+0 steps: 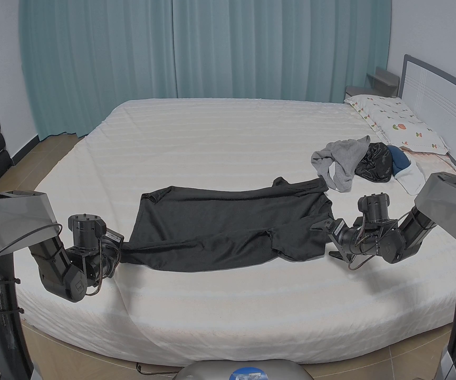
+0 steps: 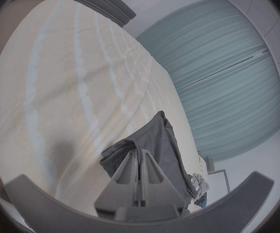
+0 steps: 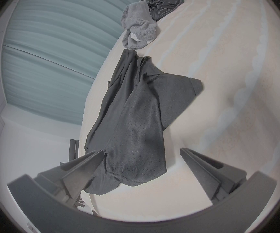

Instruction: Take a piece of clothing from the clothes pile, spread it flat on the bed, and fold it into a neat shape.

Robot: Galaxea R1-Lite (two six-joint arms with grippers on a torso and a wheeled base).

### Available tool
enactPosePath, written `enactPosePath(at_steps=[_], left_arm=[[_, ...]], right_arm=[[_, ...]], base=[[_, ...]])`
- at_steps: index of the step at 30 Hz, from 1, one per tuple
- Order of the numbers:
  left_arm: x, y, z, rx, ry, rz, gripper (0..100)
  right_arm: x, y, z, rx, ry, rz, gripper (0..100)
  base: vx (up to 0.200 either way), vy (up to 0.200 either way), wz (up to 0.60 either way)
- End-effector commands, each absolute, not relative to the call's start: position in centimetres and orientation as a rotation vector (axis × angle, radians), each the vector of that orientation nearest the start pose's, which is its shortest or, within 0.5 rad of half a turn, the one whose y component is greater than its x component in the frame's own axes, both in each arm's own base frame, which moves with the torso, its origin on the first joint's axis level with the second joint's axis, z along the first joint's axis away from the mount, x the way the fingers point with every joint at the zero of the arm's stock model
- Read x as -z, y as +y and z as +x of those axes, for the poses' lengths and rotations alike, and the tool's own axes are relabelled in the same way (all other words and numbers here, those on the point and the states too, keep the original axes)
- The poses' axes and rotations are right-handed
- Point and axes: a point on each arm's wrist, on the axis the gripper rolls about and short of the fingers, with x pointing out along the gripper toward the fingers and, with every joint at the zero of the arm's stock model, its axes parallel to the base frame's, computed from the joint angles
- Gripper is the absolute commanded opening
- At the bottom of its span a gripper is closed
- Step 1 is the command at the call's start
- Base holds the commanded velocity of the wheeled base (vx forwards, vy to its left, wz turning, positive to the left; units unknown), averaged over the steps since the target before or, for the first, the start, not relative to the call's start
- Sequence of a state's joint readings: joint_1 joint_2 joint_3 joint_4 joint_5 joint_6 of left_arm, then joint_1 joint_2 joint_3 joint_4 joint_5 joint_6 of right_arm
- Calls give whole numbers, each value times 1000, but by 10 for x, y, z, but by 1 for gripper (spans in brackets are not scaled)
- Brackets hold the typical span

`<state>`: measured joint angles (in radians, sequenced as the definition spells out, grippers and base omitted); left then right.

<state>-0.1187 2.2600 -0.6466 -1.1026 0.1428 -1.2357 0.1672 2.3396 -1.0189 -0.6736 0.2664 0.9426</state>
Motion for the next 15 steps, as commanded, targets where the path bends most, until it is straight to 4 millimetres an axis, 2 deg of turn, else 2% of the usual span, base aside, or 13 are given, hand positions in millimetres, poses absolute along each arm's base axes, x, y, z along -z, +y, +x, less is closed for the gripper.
enactPosePath(at_steps=[1,5,9,10,15], left_arm=[[-4,-38,345,-331,422,-1142,0],[-4,-38,346,-330,421,-1141,0],[-4,-37,347,-332,420,-1143,0],[-4,-37,347,-332,420,-1143,0],[-4,-37,347,-331,420,-1141,0]], right_arm=[[0,83,399,-101,817,917,100],[11,93,405,-112,832,905,100],[12,94,411,-120,824,903,100],[12,95,412,-122,820,900,0],[9,95,412,-125,817,898,0]], base=[[0,0,0],[0,0,0],[0,0,0],[0,0,0],[0,0,0]])
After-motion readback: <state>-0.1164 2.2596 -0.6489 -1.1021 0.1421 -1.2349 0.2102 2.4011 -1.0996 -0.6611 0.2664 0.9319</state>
